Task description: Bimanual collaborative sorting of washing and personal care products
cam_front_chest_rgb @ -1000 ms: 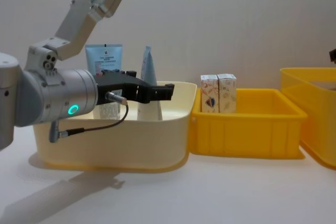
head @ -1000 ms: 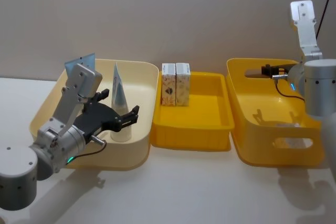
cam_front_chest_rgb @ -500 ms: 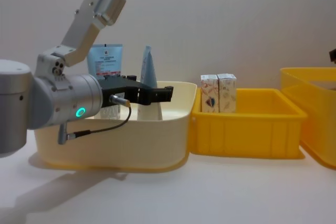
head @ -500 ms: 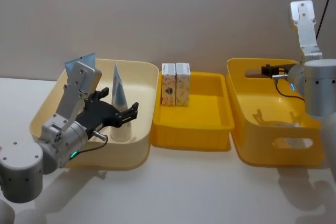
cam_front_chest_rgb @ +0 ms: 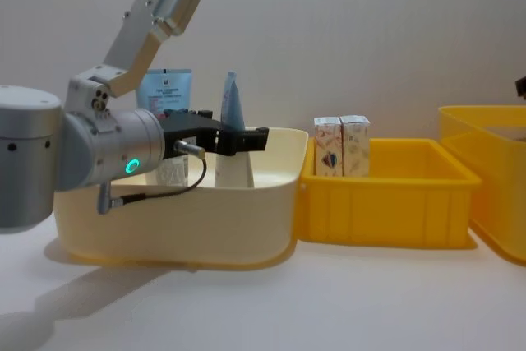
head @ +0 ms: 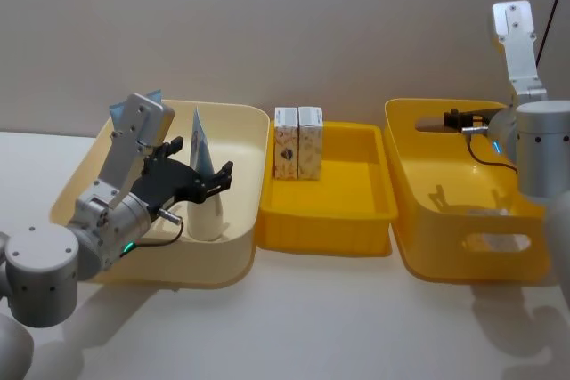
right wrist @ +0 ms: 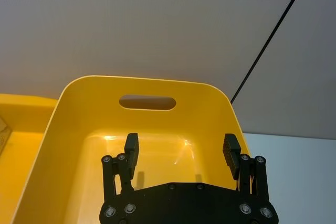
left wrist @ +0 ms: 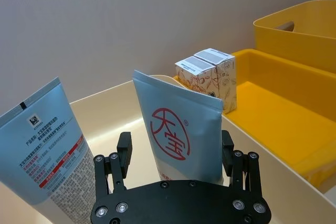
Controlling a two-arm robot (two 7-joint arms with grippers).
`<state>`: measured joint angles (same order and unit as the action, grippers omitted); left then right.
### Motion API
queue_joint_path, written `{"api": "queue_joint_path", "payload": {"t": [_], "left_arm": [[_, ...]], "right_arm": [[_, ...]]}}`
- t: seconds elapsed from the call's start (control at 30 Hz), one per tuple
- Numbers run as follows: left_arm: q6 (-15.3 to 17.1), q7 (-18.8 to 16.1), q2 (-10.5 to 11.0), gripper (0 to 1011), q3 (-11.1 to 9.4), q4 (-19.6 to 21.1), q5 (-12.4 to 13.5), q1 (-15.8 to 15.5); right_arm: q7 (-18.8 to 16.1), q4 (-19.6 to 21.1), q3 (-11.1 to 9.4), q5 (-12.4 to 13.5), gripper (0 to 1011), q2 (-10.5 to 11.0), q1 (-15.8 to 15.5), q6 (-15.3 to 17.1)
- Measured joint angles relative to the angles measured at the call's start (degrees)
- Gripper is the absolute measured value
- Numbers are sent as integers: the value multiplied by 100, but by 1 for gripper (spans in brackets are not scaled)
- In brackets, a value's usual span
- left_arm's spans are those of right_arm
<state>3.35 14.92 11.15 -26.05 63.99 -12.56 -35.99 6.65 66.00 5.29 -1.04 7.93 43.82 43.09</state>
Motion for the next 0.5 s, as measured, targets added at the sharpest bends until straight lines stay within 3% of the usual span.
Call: {"api": "queue_joint_path", "payload": {"t": [0.23, 0.5], "left_arm": [[-38, 23, -34, 981, 4, -99, 36, -76], [-60, 38, -54, 805, 8, -156, 58, -121]], "right_arm": [[0, 0, 0, 0, 1001, 0, 0, 0], [0, 0, 0, 0, 1001, 0, 0, 0]]}}
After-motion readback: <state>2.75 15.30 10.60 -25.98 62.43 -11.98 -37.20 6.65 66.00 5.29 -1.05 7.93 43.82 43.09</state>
